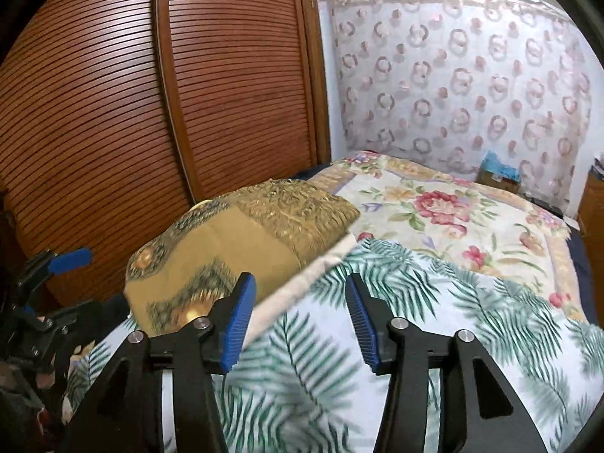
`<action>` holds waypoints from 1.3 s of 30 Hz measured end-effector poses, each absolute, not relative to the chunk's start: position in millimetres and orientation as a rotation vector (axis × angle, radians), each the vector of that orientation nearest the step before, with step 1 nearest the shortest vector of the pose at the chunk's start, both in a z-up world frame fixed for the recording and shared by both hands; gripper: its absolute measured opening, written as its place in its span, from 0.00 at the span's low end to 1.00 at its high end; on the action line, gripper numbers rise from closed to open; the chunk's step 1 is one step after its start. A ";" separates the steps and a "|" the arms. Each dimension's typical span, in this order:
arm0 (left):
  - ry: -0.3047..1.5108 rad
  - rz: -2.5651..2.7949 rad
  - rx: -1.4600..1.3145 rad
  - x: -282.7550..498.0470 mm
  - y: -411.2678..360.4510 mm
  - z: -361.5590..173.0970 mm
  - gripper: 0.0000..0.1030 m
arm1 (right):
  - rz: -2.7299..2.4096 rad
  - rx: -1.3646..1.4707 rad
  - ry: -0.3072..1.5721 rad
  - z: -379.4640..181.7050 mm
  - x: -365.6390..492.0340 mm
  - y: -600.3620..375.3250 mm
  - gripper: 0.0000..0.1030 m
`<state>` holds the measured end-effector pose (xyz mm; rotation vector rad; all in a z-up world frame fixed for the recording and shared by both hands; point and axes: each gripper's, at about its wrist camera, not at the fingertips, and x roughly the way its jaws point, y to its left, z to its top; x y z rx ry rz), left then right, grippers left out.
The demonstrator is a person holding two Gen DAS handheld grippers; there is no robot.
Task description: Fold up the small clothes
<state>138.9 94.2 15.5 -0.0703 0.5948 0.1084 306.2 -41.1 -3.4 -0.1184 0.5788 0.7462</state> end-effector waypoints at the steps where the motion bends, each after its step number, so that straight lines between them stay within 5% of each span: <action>1: 0.600 0.098 -0.065 136.8 87.5 15.3 0.91 | 0.737 -0.116 0.578 -1.4 297.9 -47.3 0.58; 9: 0.591 0.063 -0.033 123.4 46.9 17.6 0.91 | 0.667 -0.094 0.572 9.9 219.3 -98.3 0.67; 11: 0.587 0.050 -0.039 120.7 38.0 19.5 0.91 | 0.635 -0.093 0.564 14.2 201.5 -107.6 0.79; 27: 0.509 -0.042 -0.024 95.1 -21.4 60.9 0.91 | 0.345 0.014 0.422 69.9 72.5 -191.1 0.79; 39: 0.486 -0.033 -0.018 85.7 -27.8 71.6 0.91 | 0.310 0.023 0.402 67.1 57.6 -188.6 0.79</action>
